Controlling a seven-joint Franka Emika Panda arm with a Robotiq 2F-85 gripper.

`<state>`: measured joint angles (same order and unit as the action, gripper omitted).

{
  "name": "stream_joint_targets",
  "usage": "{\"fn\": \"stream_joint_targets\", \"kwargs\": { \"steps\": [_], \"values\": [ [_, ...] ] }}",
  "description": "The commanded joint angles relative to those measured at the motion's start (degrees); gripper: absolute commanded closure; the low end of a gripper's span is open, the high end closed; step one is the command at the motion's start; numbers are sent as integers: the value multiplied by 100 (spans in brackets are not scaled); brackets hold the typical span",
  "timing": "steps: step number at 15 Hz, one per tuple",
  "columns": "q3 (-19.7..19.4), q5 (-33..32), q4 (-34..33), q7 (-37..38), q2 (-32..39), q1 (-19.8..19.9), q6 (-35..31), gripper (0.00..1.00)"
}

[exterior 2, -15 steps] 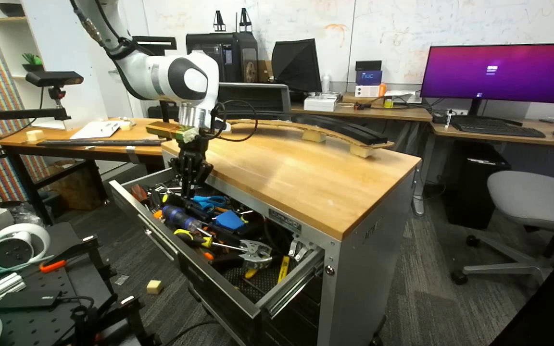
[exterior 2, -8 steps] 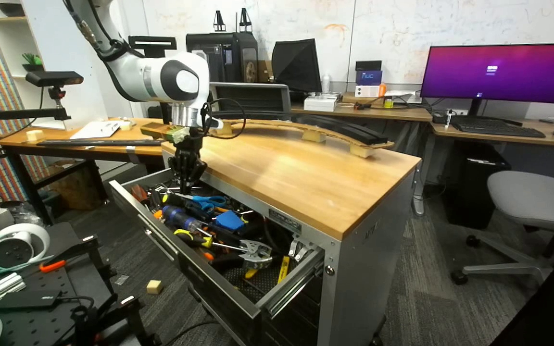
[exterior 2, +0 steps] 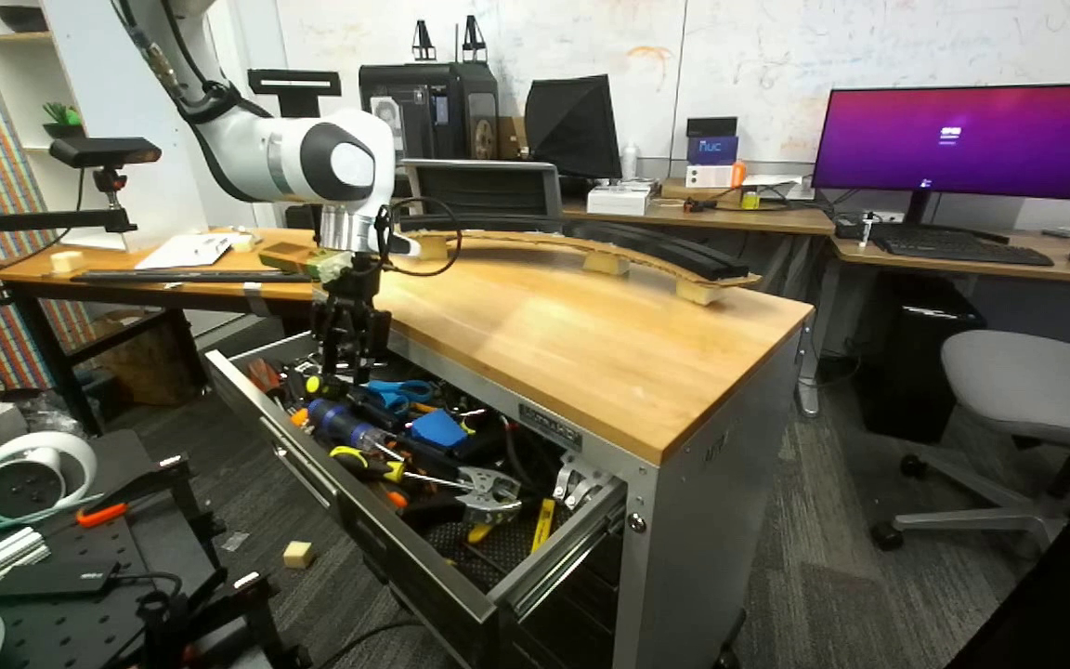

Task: Put the screwdriver in the drawer and then close the drawer

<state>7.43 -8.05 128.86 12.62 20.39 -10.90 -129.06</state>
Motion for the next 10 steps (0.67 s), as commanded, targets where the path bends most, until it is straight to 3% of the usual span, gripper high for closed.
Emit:
{"fn": "stream_joint_targets", "kwargs": {
  "steps": [1, 3, 4, 6, 10],
  "values": [
    [55, 158, 242, 48, -257, -124, 112, 0],
    [90, 214, 241, -14, -219, -138, 153, 0],
    [75, 154, 231, 29, -204, -170, 147, 25],
    [62, 119, 166, 23, -167, -186, 124, 27],
    [-45, -109, 24, 72, -49, -209, 26, 60]
  ]
}}
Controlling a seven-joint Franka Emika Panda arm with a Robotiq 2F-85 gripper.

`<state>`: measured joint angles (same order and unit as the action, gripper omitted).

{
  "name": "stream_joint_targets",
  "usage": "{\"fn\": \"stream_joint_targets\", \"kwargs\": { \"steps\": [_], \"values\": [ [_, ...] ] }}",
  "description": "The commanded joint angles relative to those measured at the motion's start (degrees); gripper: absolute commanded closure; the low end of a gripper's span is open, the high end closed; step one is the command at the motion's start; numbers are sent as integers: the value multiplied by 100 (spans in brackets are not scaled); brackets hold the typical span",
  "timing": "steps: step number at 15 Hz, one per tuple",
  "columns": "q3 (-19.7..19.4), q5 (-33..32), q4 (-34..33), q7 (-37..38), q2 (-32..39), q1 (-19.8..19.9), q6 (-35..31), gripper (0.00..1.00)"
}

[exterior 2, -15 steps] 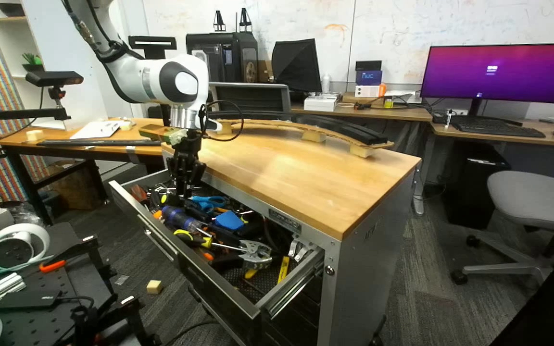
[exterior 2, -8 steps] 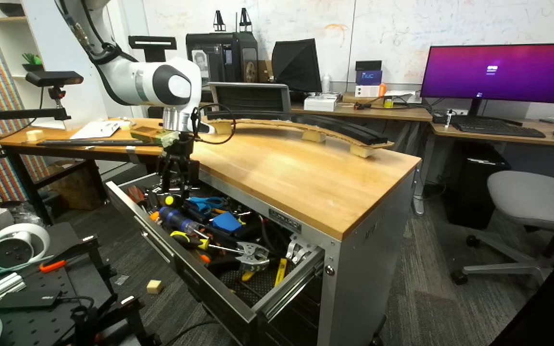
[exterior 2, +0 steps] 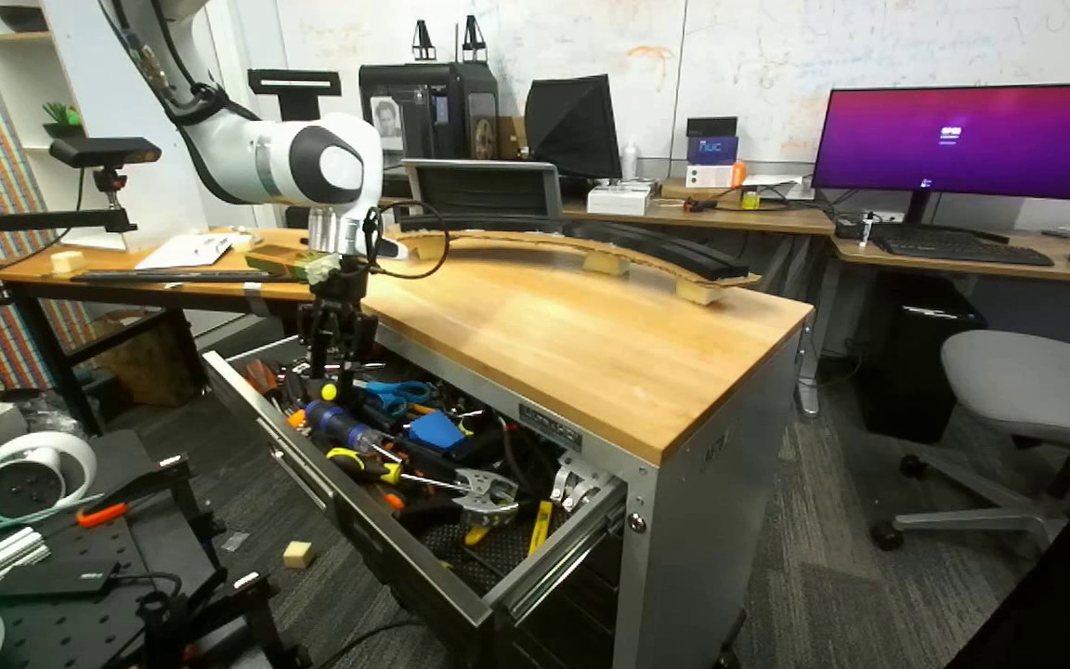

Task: Put the screwdriver in the drawer and then close the drawer

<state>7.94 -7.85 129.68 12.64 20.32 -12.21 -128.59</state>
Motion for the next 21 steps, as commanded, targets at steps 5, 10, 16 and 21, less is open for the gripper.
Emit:
{"fn": "stream_joint_targets", "kwargs": {
  "steps": [5, 10, 16, 21],
  "values": [
    [-327, -700, -182, 279, 81, -107, -175, 95],
    [-402, -914, -366, 255, 125, -99, -135, 98],
    [-245, -1213, -179, 33, -380, -206, -76, 96],
    [-19, -115, 96, -1499, -960, 264, 1002, 52]
  ]
}}
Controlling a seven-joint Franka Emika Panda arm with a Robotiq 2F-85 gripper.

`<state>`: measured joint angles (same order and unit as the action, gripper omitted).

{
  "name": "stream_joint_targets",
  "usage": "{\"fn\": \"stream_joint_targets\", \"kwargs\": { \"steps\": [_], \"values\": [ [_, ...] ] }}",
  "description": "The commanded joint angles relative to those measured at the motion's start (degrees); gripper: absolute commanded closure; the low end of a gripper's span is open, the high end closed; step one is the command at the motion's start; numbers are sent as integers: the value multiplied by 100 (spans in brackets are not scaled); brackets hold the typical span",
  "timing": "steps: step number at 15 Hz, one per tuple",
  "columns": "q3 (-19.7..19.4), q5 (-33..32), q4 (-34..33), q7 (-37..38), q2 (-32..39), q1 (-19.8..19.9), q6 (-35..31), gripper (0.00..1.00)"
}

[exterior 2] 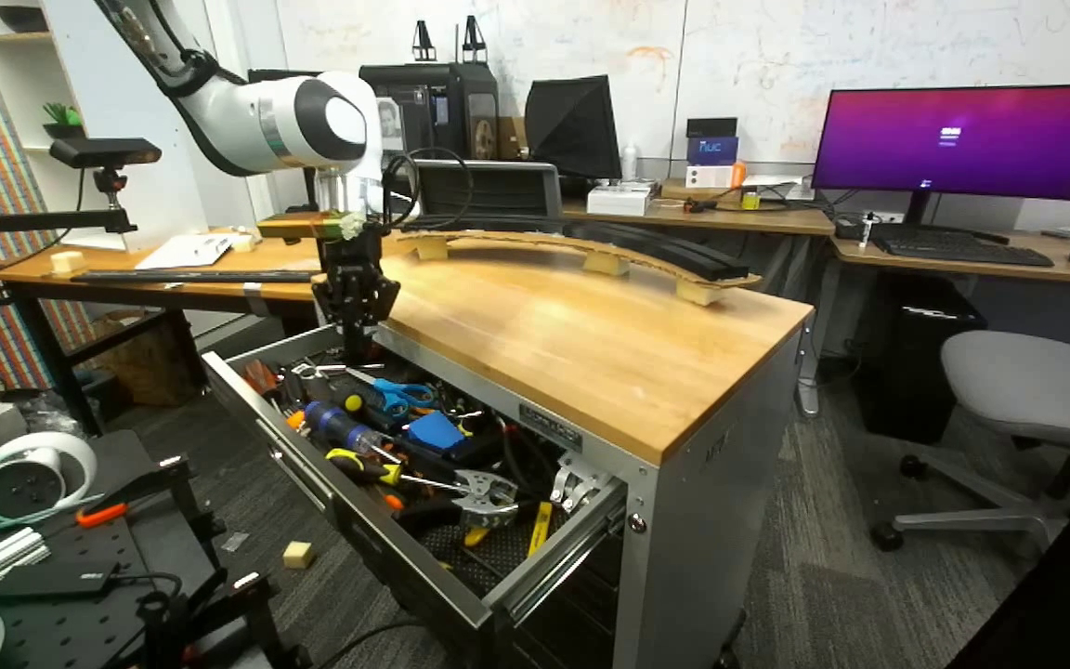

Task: Put the screwdriver in the drawer and then close the drawer

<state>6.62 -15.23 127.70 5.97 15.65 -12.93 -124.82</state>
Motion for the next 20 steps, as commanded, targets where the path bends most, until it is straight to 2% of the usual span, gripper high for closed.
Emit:
{"fn": "stream_joint_targets", "kwargs": {
  "steps": [1, 3, 4, 5, 6, 10, 15, 17, 19, 20],
  "values": [
    [64, 815, 351, -921, -529, 407, 934, 43],
    [-36, 1012, 403, -1079, -423, 562, 1479, 29],
    [-99, 1009, 386, -962, -249, 624, 1586, 71],
    [-151, 947, 402, -822, -122, 669, 1528, 66],
    [-187, 885, 374, -767, 54, 699, 1446, 68],
    [-313, 962, 244, -655, 572, 837, 1538, 99],
    [-384, 1033, -6, -484, 974, 877, 2471, 100],
    [-396, 1047, -66, -510, 1101, 907, 2623, 100],
    [-411, 1035, -73, -448, 1188, 904, 2537, 100],
    [-440, 1011, -18, -330, 1193, 897, 2274, 100]
  ]
}}
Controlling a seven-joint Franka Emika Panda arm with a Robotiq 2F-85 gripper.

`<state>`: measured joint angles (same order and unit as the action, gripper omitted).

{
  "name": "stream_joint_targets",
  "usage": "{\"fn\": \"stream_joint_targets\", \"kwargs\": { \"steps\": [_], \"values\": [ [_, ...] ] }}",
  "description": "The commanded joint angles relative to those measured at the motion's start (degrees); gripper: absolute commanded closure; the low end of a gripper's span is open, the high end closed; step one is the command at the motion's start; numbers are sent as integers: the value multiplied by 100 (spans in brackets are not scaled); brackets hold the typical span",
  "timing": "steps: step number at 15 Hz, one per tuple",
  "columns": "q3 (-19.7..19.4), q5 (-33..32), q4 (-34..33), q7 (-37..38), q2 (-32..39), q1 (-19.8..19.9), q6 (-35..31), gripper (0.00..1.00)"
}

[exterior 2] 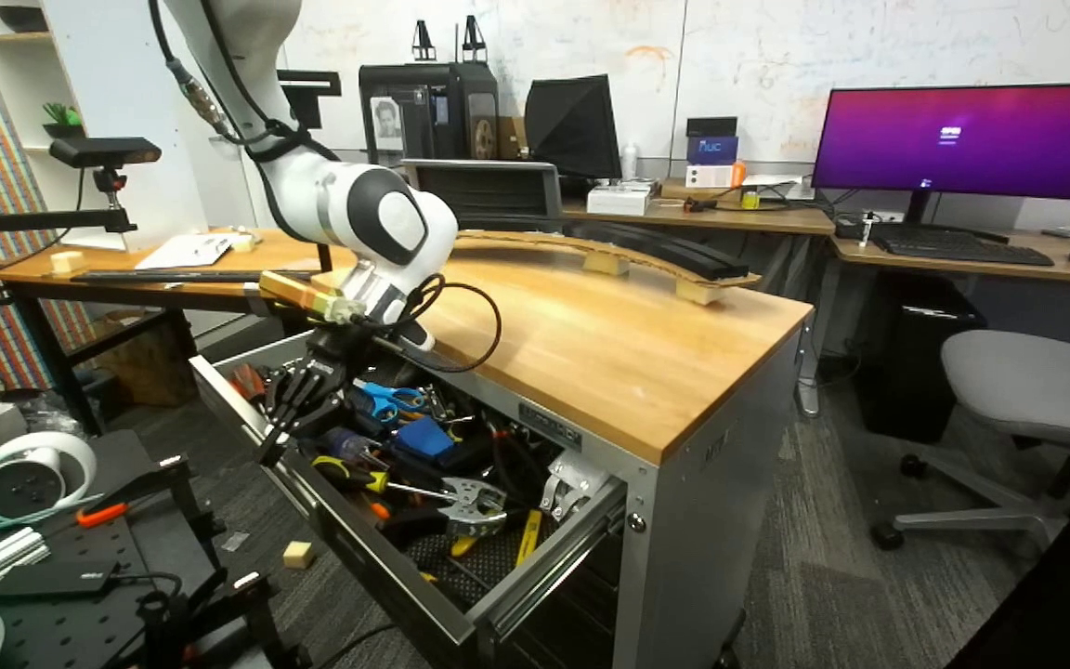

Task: Put the screwdriver in the drawer and then close the drawer

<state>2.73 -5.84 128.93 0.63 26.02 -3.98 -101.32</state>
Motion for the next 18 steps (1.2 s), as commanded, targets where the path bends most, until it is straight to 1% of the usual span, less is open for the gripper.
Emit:
{"fn": "stream_joint_targets", "kwargs": {
  "steps": [1, 2, 6, 9, 13, 18],
  "values": [
    [-71, 39, -76, 292, 147, -4, -368, 100],
    [-83, 15, -5, 377, 144, -12, -739, 100],
    [-87, -85, 44, 598, -13, -54, -1159, 100],
    [-95, -236, -44, 751, -116, -111, -1394, 100],
    [-141, -651, -173, 1199, -131, -273, -1868, 100],
    [-261, -1327, -122, 1960, -124, -484, -2700, 100]
  ]
}}
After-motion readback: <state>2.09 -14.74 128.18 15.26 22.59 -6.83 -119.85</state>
